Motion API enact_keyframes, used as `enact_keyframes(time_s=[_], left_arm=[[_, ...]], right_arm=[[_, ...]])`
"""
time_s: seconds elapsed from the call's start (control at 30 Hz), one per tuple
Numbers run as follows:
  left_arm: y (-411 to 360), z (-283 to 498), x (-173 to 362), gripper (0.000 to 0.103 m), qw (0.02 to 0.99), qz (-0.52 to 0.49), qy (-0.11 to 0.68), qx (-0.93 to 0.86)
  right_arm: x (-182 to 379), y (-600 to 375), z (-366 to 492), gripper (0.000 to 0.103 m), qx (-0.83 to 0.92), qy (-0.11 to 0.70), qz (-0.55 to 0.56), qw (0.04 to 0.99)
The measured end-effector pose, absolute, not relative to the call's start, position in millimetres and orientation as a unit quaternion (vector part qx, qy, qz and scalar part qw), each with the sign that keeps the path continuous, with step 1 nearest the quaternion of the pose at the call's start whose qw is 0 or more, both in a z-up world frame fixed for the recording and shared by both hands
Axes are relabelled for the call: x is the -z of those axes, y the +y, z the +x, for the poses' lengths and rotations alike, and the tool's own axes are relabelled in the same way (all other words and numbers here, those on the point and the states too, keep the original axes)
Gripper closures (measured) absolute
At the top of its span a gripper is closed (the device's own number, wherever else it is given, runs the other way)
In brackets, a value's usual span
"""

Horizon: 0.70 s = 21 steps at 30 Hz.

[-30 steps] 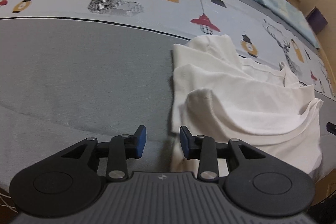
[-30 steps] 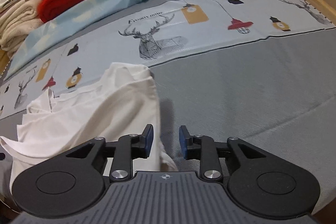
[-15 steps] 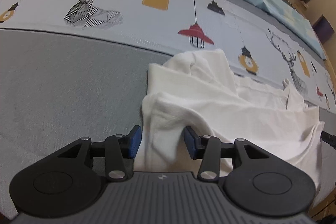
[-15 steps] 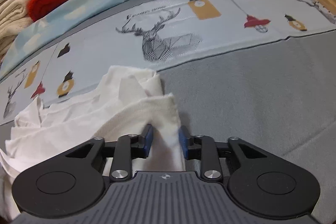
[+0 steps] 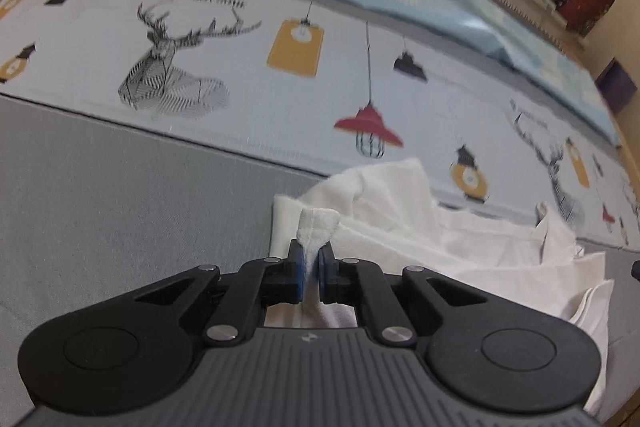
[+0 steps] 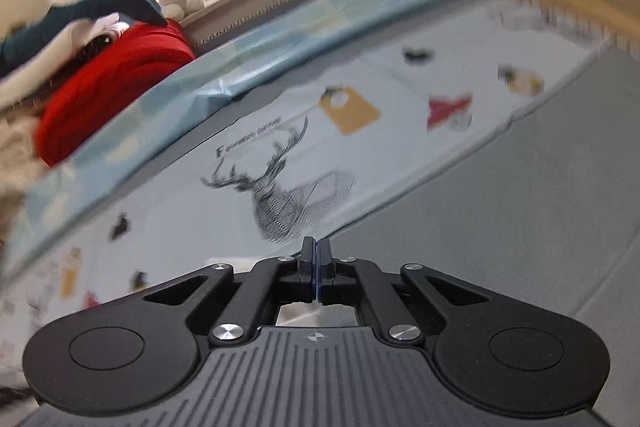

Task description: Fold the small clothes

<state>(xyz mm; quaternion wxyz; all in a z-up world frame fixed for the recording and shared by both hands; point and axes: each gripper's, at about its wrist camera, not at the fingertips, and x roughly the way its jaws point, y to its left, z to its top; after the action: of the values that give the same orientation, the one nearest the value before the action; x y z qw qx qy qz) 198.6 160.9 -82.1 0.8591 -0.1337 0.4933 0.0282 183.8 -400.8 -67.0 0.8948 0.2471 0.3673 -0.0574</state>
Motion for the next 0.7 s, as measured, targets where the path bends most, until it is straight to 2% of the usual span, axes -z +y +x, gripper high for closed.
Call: enact_keyframes(time_s=[0.07,0.13,0.17,0.27,0.3,0.33,0.37,0.5,0.7], left_arm=[[163.4,200.5,88.2,0.094,0.850,-0.128,0.510,-0.023],[165.2,201.9,92.9,0.092,0.845,-0.126,0.520,-0.017],[165.7,202.8,93.9,0.091,0.843,-0.126,0.522,-0.016],[164.6,204.2,96.4,0.091,0.841,-0.126,0.526,-0.015],[163.9,204.5,96.5,0.091,0.841,-0.125,0.526,-0.017],[163.5,204.5,95.5,0.092,0.843,-0.125,0.523,-0.020],[163.3,204.1,93.8,0.095,0.846,-0.127,0.518,-0.021],[161.4,202.6,80.7,0.096,0.864,-0.123,0.488,-0.025],[162.1,199.0,54.5,0.097,0.906,-0.107,0.401,-0.078]], right_arm=[[75.1,-408.5,183.3,0.087,0.032,0.398,0.289,0.870],[84.5,-409.3,185.2,0.055,0.003,0.434,0.296,0.851],[89.4,-406.5,187.4,0.052,-0.006,0.453,0.279,0.847],[101.2,-396.0,195.1,0.052,-0.009,0.489,0.214,0.845],[102.9,-394.4,196.4,0.061,-0.010,0.492,0.206,0.846],[102.0,-393.2,196.8,0.086,-0.012,0.488,0.205,0.848],[99.9,-391.9,196.6,0.099,-0.022,0.483,0.209,0.850],[81.8,-380.3,190.4,0.102,-0.027,0.435,0.191,0.880],[44.3,-370.5,185.8,0.102,0.021,0.286,0.191,0.939]])
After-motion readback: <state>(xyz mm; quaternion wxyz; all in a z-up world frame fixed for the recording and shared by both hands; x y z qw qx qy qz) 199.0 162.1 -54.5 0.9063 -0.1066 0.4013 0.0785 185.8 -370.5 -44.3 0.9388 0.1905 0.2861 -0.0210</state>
